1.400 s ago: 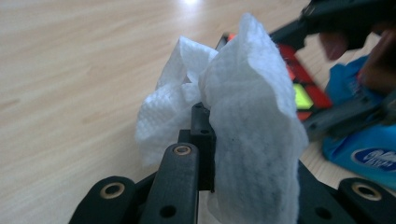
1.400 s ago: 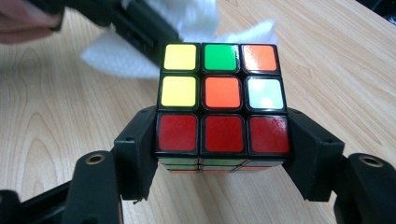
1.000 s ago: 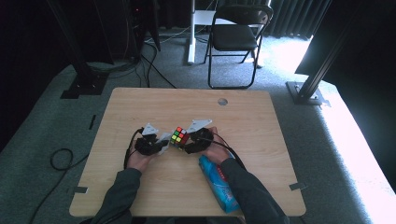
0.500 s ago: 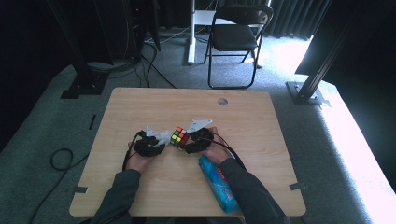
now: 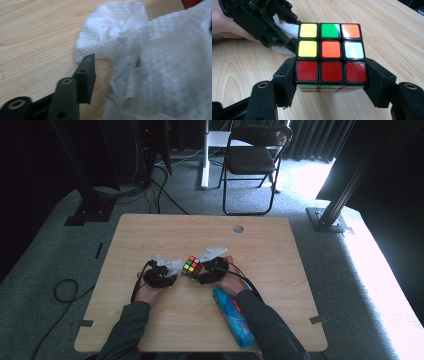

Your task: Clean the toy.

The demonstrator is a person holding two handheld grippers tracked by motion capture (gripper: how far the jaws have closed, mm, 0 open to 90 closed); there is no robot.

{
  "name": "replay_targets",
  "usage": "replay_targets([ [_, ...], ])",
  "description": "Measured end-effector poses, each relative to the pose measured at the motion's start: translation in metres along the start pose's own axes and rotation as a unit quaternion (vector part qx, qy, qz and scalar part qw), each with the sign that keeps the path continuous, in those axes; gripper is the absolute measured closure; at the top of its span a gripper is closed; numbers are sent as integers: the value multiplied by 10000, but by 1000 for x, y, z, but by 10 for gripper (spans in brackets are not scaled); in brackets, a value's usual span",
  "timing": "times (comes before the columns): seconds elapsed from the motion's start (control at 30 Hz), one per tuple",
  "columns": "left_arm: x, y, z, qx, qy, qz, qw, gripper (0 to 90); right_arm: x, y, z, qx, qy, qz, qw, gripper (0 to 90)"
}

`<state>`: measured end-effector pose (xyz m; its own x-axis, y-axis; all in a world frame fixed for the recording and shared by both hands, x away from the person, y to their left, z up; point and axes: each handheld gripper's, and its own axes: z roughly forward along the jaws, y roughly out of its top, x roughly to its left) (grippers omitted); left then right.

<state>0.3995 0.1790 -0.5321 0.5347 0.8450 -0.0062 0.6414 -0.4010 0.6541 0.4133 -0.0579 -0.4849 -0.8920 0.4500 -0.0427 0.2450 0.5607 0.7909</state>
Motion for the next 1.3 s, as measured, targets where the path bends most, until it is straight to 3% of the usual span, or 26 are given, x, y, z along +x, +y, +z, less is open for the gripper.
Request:
replay_targets([
  [0.17, -5, 0, 1, -62, -221, 51, 9997, 773, 0, 0, 0, -11, -4, 16, 10000, 344],
  [0.27, -7, 0, 1, -84, -268, 75, 9996, 841, -1, 0, 0, -23, -4, 31, 10000, 344],
  [0.93, -34, 4, 6, -269, -492, 501, 9972, 858, -1, 0, -1, -51, -5, 68, 10000, 344],
  [1.3, -61, 4, 9, -426, -714, 866, 9928, 859, -2, 0, -1, -74, -22, 80, 9999, 344],
])
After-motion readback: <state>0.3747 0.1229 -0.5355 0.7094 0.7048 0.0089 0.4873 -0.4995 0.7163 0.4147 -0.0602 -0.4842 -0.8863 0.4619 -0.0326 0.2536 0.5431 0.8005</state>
